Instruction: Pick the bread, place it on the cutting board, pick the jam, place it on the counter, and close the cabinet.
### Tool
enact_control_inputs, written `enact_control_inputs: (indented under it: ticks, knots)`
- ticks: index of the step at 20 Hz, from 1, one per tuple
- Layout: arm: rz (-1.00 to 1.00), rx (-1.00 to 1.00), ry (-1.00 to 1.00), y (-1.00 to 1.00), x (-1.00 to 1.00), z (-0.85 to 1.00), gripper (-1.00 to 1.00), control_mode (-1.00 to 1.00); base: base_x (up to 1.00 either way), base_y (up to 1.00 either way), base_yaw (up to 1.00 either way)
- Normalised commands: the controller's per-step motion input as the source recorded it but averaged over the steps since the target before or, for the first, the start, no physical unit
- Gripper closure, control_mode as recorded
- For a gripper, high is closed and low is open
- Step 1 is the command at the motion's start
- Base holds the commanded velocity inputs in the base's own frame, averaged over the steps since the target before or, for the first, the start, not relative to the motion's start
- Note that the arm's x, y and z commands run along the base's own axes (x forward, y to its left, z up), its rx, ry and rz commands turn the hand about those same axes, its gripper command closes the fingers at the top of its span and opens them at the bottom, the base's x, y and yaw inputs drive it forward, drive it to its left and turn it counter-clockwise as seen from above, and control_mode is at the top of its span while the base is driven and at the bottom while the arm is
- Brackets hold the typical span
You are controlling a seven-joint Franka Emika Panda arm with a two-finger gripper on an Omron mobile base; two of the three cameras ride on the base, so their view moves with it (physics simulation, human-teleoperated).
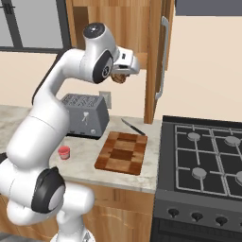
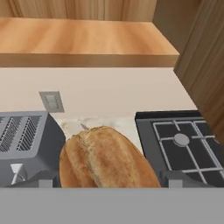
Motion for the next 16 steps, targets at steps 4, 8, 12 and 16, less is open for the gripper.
enact_control_inputs:
  ticks: [4, 8, 12, 16]
  knots:
    - [0.00, 0.00, 0.05, 0.00, -0.20, -0.26, 1.00, -1.00, 0.00, 0.00, 0.00]
    - [0.00, 0.00, 0.08, 0.01, -0.21, -0.24, 1.00, -1.00, 0.00, 0.00, 0.00]
    - [0.00, 0.00, 0.10, 0.02, -0.22, -0.26, 1.00, -1.00, 0.00, 0.00, 0.00]
    - [0.00, 0.00, 0.09, 0.02, -0.18, -0.31, 1.00, -1.00, 0.00, 0.00, 0.00]
